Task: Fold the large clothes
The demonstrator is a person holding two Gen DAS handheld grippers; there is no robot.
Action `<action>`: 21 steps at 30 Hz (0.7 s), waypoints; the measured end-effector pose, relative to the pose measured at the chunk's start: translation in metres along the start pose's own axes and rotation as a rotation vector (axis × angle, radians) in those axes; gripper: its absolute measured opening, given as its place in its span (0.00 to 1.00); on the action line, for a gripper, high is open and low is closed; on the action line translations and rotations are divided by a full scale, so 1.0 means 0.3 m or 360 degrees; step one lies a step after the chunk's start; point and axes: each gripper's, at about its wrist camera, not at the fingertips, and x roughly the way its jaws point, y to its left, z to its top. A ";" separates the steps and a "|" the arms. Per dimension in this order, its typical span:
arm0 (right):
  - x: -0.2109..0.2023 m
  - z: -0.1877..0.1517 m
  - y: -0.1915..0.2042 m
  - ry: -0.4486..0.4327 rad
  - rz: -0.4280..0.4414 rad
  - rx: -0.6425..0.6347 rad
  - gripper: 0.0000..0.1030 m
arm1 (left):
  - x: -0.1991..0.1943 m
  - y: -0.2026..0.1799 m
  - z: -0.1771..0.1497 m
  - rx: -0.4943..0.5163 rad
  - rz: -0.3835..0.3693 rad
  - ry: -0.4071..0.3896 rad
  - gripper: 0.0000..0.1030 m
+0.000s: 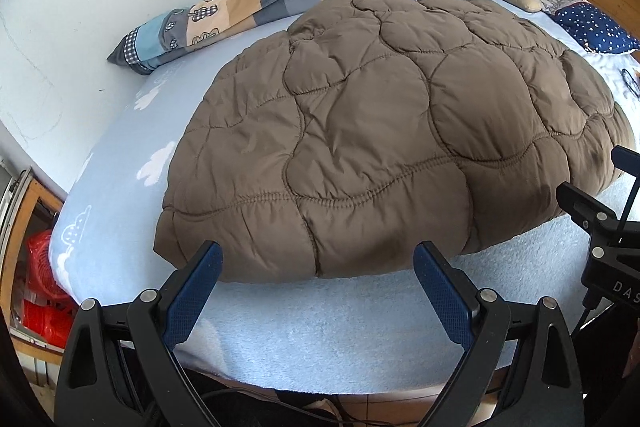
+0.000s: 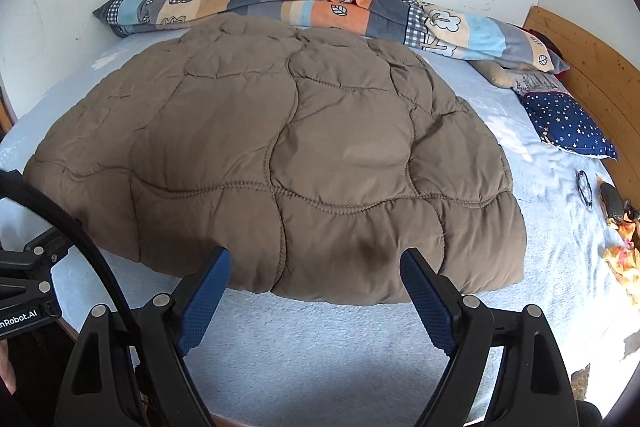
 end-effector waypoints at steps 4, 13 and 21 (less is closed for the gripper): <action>0.003 -0.002 0.006 -0.0001 -0.0005 -0.0003 0.87 | 0.006 -0.003 -0.002 0.0008 0.0003 0.0011 0.93; 0.007 -0.005 0.018 0.0000 -0.0021 -0.0040 0.87 | 0.012 -0.003 -0.002 0.0014 0.0003 0.0018 0.93; 0.005 -0.008 0.023 -0.0001 -0.0025 -0.0051 0.87 | 0.013 -0.011 -0.002 0.0021 0.0010 0.0024 0.93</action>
